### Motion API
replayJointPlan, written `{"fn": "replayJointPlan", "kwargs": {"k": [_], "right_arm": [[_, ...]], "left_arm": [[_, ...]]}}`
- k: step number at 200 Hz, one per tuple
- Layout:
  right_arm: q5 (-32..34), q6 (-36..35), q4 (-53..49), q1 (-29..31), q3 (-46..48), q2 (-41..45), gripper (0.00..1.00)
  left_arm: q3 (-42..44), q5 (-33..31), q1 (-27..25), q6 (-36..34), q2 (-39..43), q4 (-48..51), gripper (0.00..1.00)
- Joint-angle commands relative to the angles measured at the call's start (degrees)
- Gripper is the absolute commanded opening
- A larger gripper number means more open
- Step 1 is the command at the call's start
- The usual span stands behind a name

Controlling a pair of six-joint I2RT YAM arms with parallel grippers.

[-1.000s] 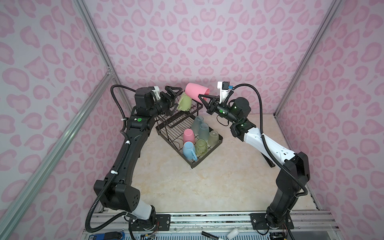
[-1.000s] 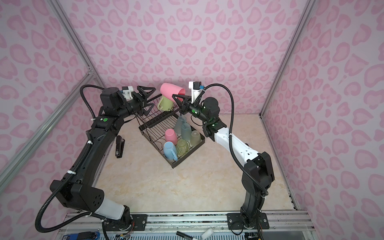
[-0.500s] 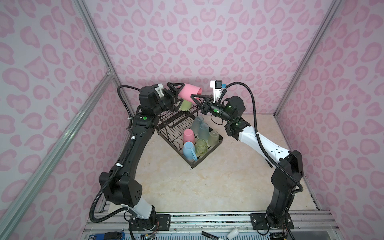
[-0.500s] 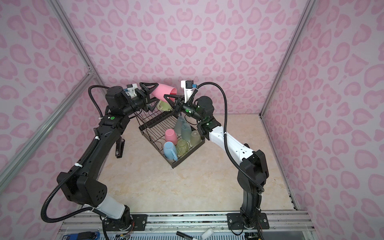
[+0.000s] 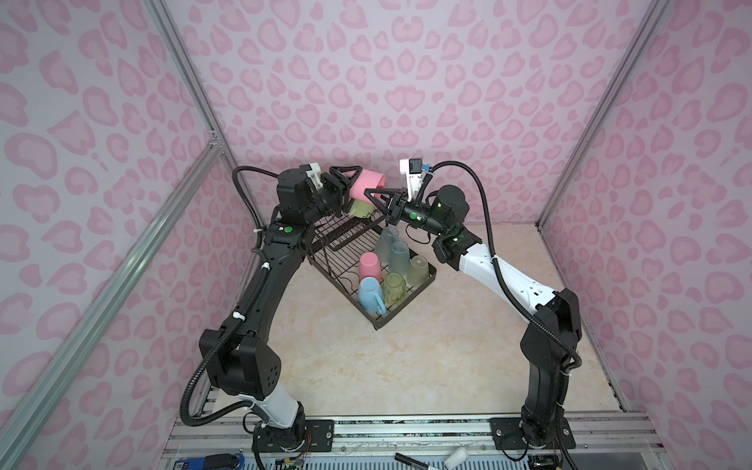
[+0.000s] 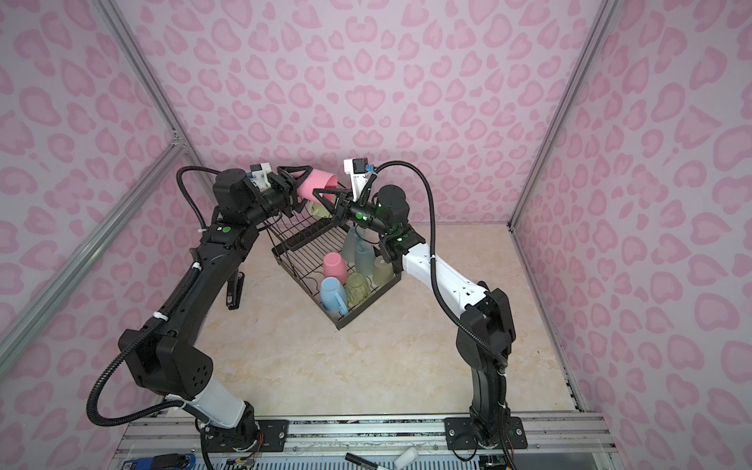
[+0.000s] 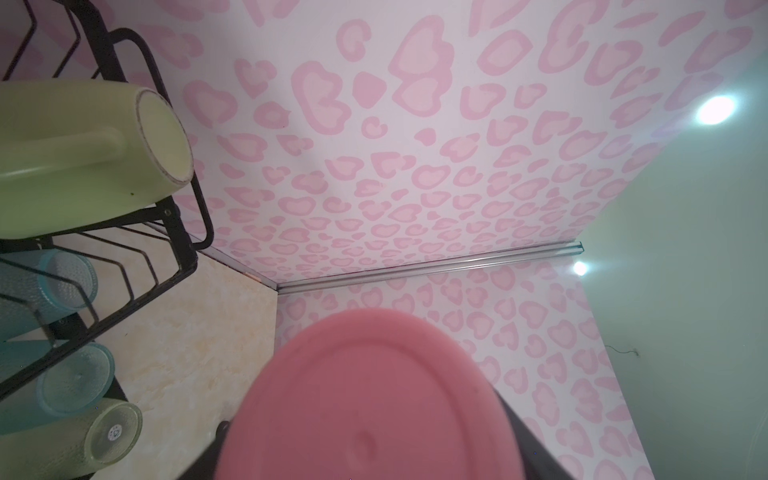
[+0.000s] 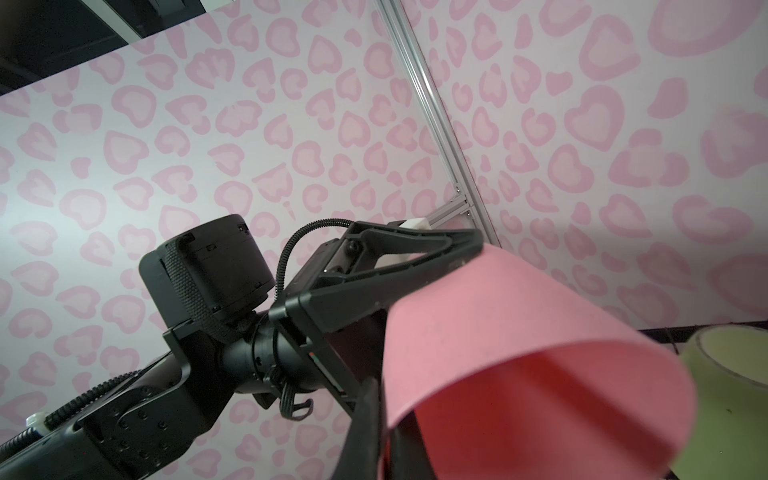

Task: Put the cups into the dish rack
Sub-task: 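Grasp the pink cup's base with the left gripper beside the right gripper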

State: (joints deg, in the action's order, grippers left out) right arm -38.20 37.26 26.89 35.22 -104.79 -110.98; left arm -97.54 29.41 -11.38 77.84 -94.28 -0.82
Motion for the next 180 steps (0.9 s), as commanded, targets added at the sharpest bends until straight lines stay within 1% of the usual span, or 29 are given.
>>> {"fn": "replayJointPlan", "kwargs": {"k": [1, 18, 25, 41, 46, 61, 78, 92, 110, 145, 180], "right_arm": [[-0.6, -0.5, 0.2, -0.1, -0.5, -1.1, 0.0], [-0.6, 0.6, 0.2, -0.6, -1.1, -1.9, 0.01], [-0.7, 1.1, 0.4, -0.8, -1.4, -2.3, 0.07], [-0.8, 2.2, 1.0, -1.3, -1.7, -2.7, 0.26], [-0.8, 2.4, 1.3, -1.4, -1.6, -2.8, 0.3], [-0.8, 2.6, 1.2, -1.7, -1.4, -2.8, 0.39], [-0.5, 2.7, 1.4, -2.1, -0.1, -2.2, 0.47], [-0.2, 2.6, 1.5, -2.7, 1.6, -1.4, 0.5], [0.9, 1.9, 0.5, -3.6, 4.4, -0.1, 0.5], [2.2, 0.4, -1.0, -5.6, 10.1, 2.5, 0.51], [3.3, -2.6, -3.5, -6.2, 14.3, 4.8, 0.51]], "left_arm": [[-0.7, 0.3, -0.1, -2.0, -0.1, -2.1, 0.57], [-0.7, -0.3, -0.2, -2.8, -0.1, -1.9, 0.55], [-0.7, -0.4, -0.2, -3.3, -0.2, -1.8, 0.55], [-0.6, -1.1, -0.1, -4.3, -0.2, -1.2, 0.53], [-0.7, -1.3, -0.1, -4.6, -0.3, -1.2, 0.53], [-0.8, -1.9, 0.2, -5.6, -0.5, -0.6, 0.53], [-1.1, -2.9, 0.7, -7.6, -0.8, 0.7, 0.53], [-1.3, -3.9, 1.4, -9.8, -0.9, 1.9, 0.53], [-1.7, -6.6, 2.3, -14.5, -0.6, 5.7, 0.53], [-2.8, -17.1, 2.6, -27.6, 0.4, 14.8, 0.53], [-4.5, -26.4, 2.4, -36.7, -0.6, 20.0, 0.53]]}}
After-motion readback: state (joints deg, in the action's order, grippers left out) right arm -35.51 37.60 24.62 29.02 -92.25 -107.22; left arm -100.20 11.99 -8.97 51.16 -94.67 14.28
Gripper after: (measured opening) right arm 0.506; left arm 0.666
